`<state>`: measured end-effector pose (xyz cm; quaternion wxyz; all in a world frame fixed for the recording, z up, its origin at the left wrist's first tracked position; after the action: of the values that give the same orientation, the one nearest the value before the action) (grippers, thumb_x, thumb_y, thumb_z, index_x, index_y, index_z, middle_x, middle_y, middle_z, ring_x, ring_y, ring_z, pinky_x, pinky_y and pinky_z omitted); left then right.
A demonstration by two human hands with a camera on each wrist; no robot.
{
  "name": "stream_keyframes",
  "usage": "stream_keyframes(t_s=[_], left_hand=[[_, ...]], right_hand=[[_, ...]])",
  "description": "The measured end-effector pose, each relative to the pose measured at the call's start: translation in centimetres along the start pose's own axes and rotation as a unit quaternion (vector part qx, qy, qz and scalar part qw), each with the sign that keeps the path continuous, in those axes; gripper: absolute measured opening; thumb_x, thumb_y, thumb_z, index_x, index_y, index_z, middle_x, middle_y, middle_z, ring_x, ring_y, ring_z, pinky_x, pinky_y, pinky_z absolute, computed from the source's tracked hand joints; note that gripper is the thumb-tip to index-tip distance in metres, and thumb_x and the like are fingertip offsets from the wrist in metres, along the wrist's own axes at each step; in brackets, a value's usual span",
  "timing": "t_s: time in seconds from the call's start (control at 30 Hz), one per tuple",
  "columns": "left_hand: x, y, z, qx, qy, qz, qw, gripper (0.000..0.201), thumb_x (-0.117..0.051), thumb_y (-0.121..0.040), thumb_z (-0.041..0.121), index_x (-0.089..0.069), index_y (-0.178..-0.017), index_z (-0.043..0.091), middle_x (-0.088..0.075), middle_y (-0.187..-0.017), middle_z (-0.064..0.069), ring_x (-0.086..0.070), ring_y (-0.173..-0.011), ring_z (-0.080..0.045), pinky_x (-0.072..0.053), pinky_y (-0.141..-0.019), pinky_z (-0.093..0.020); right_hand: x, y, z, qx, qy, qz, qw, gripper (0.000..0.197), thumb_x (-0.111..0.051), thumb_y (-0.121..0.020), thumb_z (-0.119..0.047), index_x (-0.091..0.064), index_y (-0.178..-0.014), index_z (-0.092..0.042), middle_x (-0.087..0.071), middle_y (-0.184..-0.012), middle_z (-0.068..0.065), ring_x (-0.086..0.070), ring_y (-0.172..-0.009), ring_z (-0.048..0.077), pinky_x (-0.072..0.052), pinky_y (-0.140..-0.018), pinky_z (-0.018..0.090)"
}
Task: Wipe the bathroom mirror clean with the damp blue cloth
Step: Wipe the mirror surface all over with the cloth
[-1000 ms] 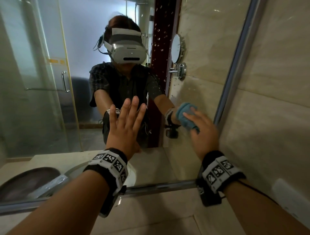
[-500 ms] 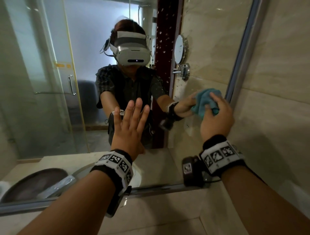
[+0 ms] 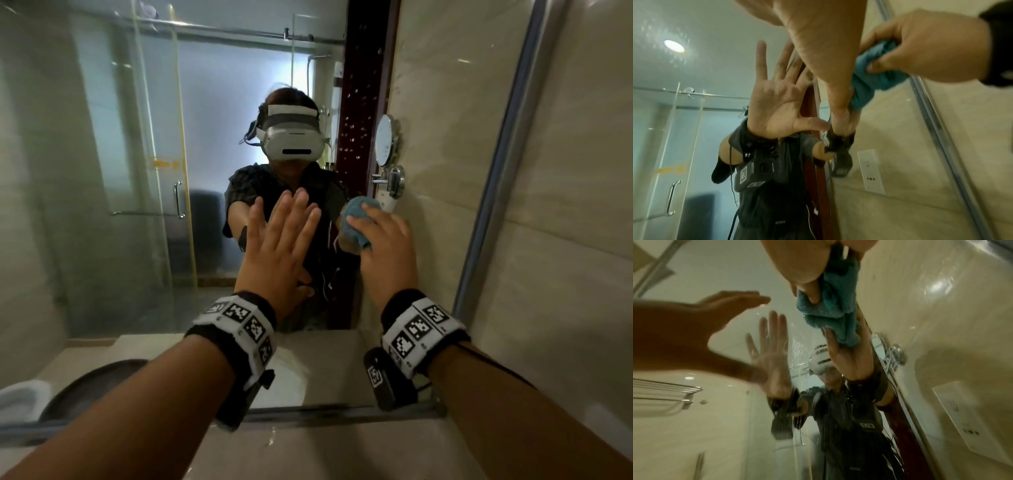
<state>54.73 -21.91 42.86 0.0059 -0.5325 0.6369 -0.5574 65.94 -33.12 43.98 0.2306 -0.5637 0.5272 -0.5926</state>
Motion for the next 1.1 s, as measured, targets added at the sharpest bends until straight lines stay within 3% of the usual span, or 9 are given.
stream_keyframes(t_s=[0.1,0.17,0.3,0.4,0.5,0.63,0.8,0.97,1.1], left_hand=[[0.7,-2.0,-0.2,-0.006,0.034,-0.035,0.999,0.128,-0.060,-0.067,0.073,0.022,-0.146,0.014,0.027,-0.153,-0.013,0.023,-0.141,-0.032,0.021,-0.108,-0.056],[0.2,-2.7,0.2,-0.002,0.048,-0.061,0.997,0.131,-0.062,-0.068,0.070,0.031,-0.141,0.015,0.037,-0.148,-0.012,0.029,-0.138,-0.031,0.022,-0.106,-0.055],[-0.5,-3.0,0.3,0.011,0.052,-0.067,0.996,0.144,-0.068,-0.060,0.071,0.041,-0.135,0.015,0.051,-0.137,-0.013,0.039,-0.130,-0.032,0.029,-0.100,-0.056],[-0.8,-3.0,0.2,0.003,0.055,-0.063,0.996,0.146,-0.066,-0.059,0.075,0.044,-0.133,0.014,0.053,-0.135,-0.014,0.041,-0.128,-0.034,0.031,-0.097,-0.057],[-1.2,-3.0,0.1,-0.008,0.070,-0.053,0.996,0.142,-0.063,-0.062,0.074,0.044,-0.133,0.014,0.053,-0.136,-0.013,0.042,-0.129,-0.032,0.026,-0.103,-0.057],[-1.1,-3.1,0.1,-0.010,0.091,-0.049,0.995,0.136,-0.060,-0.067,0.073,0.044,-0.132,0.014,0.054,-0.135,-0.012,0.047,-0.125,-0.031,0.025,-0.103,-0.057],[-1.0,-3.0,0.1,-0.004,0.084,-0.058,0.995,0.143,-0.064,-0.062,0.074,0.045,-0.132,0.012,0.053,-0.135,-0.014,0.045,-0.125,-0.033,0.022,-0.104,-0.057],[-1.3,-3.2,0.2,0.002,0.075,-0.053,0.996,0.145,-0.064,-0.059,0.076,0.043,-0.134,0.013,0.051,-0.137,-0.014,0.044,-0.127,-0.033,0.026,-0.104,-0.058],[-0.8,-3.2,-0.2,-0.001,0.064,-0.069,0.996,0.153,-0.060,-0.048,0.086,0.035,-0.139,0.010,0.042,-0.143,-0.018,0.033,-0.134,-0.037,0.024,-0.104,-0.058]], right_hand=[[-1.5,2.7,-0.6,0.107,-0.013,-0.050,0.993,0.045,-0.055,-0.070,0.013,-0.069,-0.107,-0.009,-0.060,-0.122,0.014,-0.040,-0.112,0.023,-0.045,-0.098,0.041],[-0.8,3.1,-1.3,0.160,-0.003,-0.075,0.984,0.040,-0.044,-0.076,0.000,-0.070,-0.105,-0.009,-0.062,-0.118,0.015,-0.042,-0.108,0.022,-0.051,-0.089,0.044],[1.6,-1.0,-1.6,0.082,-0.062,-0.025,0.994,0.042,-0.052,-0.078,0.008,-0.062,-0.117,-0.005,-0.061,-0.119,0.012,-0.053,-0.108,0.020,-0.025,-0.098,0.005],[0.9,-1.6,-1.5,0.054,0.018,0.001,0.998,0.047,-0.056,-0.076,0.007,-0.063,-0.119,-0.010,-0.058,-0.127,0.007,-0.051,-0.116,0.027,-0.016,-0.104,0.015],[-0.7,1.4,-1.5,0.100,0.070,-0.013,0.992,0.048,-0.039,-0.081,-0.013,-0.057,-0.126,-0.012,-0.052,-0.135,0.008,-0.040,-0.126,0.026,-0.020,-0.109,0.028],[-1.8,4.2,-1.4,0.098,0.050,-0.029,0.994,0.054,-0.045,-0.090,-0.039,-0.039,-0.138,-0.016,-0.034,-0.148,0.006,-0.025,-0.137,0.025,-0.026,-0.112,0.035],[-1.0,1.5,-2.1,0.136,0.069,-0.007,0.988,0.064,-0.077,-0.063,0.011,-0.060,-0.121,-0.008,-0.056,-0.130,0.012,-0.038,-0.123,0.027,-0.039,-0.097,0.045],[0.8,-4.7,-2.4,0.040,0.002,0.014,0.999,0.058,-0.057,-0.085,0.003,-0.045,-0.137,-0.017,-0.043,-0.143,0.003,-0.037,-0.133,0.023,-0.024,-0.111,0.030],[-1.9,0.1,-2.7,0.113,0.058,-0.057,0.990,0.067,-0.068,-0.072,0.011,-0.051,-0.131,-0.013,-0.049,-0.138,0.006,-0.044,-0.128,0.031,-0.039,-0.104,0.044]])
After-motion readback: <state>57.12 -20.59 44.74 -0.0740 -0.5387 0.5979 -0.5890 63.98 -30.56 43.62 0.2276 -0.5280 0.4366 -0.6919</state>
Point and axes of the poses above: each hand's wrist, its own y-axis away from the middle knuckle, its own x-axis out of the back of the hand, z = x × y, the point moved 5 cm from there along -y, towards the middle knuckle
